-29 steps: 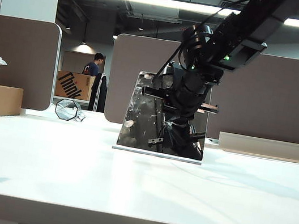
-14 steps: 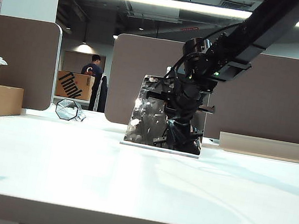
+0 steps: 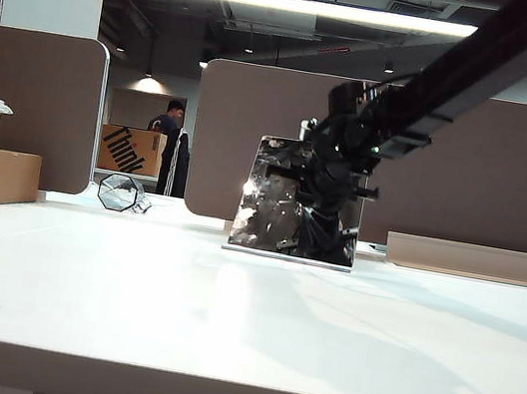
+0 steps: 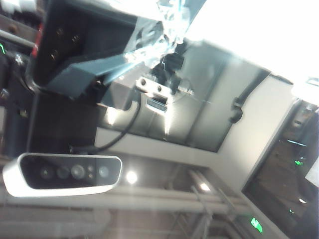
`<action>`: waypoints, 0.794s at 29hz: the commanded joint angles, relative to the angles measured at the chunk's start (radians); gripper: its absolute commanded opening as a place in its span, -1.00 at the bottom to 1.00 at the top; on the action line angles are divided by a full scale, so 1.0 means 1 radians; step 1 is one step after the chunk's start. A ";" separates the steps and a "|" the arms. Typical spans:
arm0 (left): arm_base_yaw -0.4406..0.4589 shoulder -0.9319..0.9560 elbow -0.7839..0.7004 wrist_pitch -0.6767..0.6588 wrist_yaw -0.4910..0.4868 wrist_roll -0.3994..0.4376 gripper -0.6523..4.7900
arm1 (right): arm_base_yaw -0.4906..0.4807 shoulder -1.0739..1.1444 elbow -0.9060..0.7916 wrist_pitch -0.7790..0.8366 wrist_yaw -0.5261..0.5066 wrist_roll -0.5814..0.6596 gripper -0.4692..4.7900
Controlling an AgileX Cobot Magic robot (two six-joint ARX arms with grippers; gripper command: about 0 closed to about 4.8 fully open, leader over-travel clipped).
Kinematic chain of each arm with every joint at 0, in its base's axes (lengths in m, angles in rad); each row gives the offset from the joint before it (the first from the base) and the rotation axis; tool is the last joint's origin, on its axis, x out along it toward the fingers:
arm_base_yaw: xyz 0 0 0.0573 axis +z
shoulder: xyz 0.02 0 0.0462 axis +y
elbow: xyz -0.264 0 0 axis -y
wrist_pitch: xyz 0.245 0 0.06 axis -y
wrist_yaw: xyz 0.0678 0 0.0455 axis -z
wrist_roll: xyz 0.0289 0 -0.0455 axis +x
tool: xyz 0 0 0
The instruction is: Push the center of the mirror on the table forward to move it for a short distance.
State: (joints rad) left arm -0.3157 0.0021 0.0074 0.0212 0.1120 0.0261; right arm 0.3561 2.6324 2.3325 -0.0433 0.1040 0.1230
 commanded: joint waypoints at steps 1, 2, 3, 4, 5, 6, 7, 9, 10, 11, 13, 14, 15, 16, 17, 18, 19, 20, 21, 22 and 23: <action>0.000 0.001 -0.001 0.010 0.001 0.000 -0.78 | -0.021 0.024 0.031 0.013 0.030 -0.027 -0.84; 0.000 0.001 -0.001 0.010 0.001 0.000 -0.78 | -0.027 0.024 0.035 0.016 0.029 -0.027 -0.84; 0.000 0.001 -0.001 0.010 0.001 0.000 -0.78 | -0.031 0.025 0.035 0.025 0.027 -0.027 -0.84; 0.000 0.001 -0.001 0.010 0.001 0.000 -0.78 | -0.034 0.024 0.039 0.021 0.026 -0.027 -0.84; 0.000 0.001 -0.001 0.010 0.001 0.000 -0.78 | -0.034 0.024 0.044 0.009 0.019 -0.026 -0.84; 0.000 0.001 -0.001 0.010 0.001 0.000 -0.78 | -0.034 0.024 0.053 -0.013 0.004 -0.026 -0.84; 0.000 0.001 -0.001 0.010 0.001 0.000 -0.78 | -0.032 0.023 0.059 -0.027 0.000 -0.026 -0.84; 0.000 0.001 -0.001 0.010 0.001 0.000 -0.78 | -0.025 0.018 0.065 -0.055 -0.005 -0.018 -0.84; 0.000 0.001 -0.001 0.010 0.001 0.000 -0.78 | -0.020 0.010 0.065 -0.067 -0.013 -0.018 -0.84; 0.000 0.001 -0.001 0.010 0.002 0.000 -0.78 | -0.014 0.004 0.065 -0.074 -0.014 -0.018 -0.84; 0.000 0.001 -0.001 0.010 0.001 0.000 -0.78 | -0.006 -0.017 0.065 -0.088 -0.016 -0.018 -0.84; 0.000 0.001 -0.001 0.009 0.001 0.000 -0.78 | 0.000 -0.027 0.065 -0.090 -0.016 -0.019 -0.84; 0.000 0.001 -0.001 0.010 0.001 0.000 -0.78 | 0.000 -0.040 0.064 -0.096 -0.016 -0.019 -0.84; 0.000 0.001 -0.001 0.010 0.001 0.000 -0.78 | 0.006 -0.052 0.064 -0.103 -0.016 -0.019 -0.84; 0.000 0.001 -0.001 0.010 0.001 0.000 -0.78 | 0.010 -0.064 0.064 -0.114 -0.014 -0.018 -0.84; 0.000 0.001 -0.001 0.010 0.001 0.000 -0.78 | 0.011 -0.074 0.064 -0.125 -0.013 -0.018 -0.84; 0.000 0.001 -0.001 0.010 0.001 0.000 -0.78 | 0.013 -0.090 0.064 -0.144 -0.013 -0.019 -0.84; 0.000 0.001 -0.001 0.010 0.001 0.000 -0.78 | 0.013 -0.099 0.064 -0.159 -0.013 -0.018 -0.84; 0.000 0.001 -0.001 0.010 0.001 0.000 -0.78 | 0.014 -0.109 0.064 -0.176 -0.013 -0.018 -0.84; 0.001 0.001 -0.001 0.010 0.001 0.000 -0.78 | 0.014 -0.123 0.064 -0.201 -0.012 -0.018 -0.84; 0.001 0.001 -0.001 0.010 0.001 0.000 -0.78 | 0.014 -0.133 0.064 -0.224 -0.012 -0.018 -0.84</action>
State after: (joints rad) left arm -0.3157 0.0017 0.0074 0.0212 0.1120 0.0261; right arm 0.3714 2.5118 2.3962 -0.2180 0.0864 0.1036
